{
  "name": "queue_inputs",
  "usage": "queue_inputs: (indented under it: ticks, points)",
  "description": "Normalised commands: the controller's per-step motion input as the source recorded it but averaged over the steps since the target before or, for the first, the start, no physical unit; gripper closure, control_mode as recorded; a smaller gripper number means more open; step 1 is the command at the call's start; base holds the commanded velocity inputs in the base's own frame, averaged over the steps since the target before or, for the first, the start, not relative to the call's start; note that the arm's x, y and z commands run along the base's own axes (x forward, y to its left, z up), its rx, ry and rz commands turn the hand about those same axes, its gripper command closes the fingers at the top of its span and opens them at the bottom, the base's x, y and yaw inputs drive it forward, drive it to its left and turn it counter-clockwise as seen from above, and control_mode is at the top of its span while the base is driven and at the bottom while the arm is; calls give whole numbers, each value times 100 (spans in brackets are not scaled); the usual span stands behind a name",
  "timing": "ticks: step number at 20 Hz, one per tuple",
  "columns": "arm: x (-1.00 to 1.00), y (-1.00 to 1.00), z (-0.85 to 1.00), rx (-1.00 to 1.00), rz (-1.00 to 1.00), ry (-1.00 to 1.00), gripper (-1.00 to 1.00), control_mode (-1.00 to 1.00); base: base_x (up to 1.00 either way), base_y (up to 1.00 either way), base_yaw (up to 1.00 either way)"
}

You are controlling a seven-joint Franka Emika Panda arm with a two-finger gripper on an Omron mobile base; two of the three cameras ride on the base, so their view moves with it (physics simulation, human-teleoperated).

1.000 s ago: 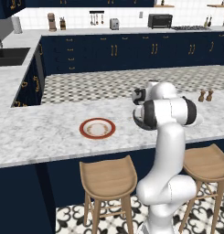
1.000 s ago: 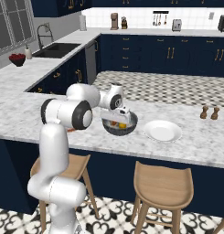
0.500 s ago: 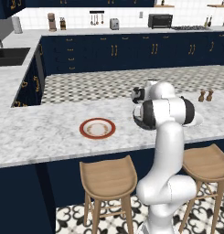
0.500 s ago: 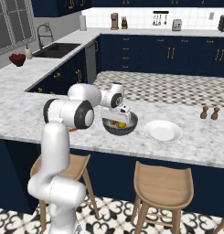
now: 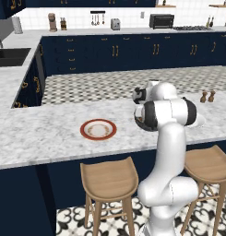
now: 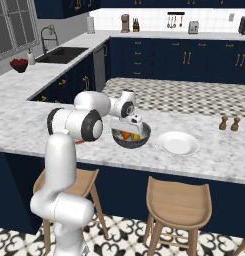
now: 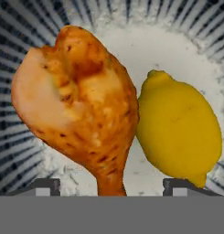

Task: Pick the chicken drumstick and lemon from their plates and place them in the bowl. Then put the bowl in the fridge.

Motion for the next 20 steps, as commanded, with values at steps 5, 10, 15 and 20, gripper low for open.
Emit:
queue_inputs:
  ticks: [5, 10, 15, 20]
  points:
    - [-37, 3, 41, -1, 0, -1, -100, -100, 0, 0, 0]
    - [-54, 21, 21, -4, 5, 2, -100, -100, 0, 0, 0]
    - [-27, 45, -2, -5, 16, 2, -100, -100, 0, 0, 0]
    - [18, 11, 0, 0, 20, 3, -100, -100, 0, 0, 0]
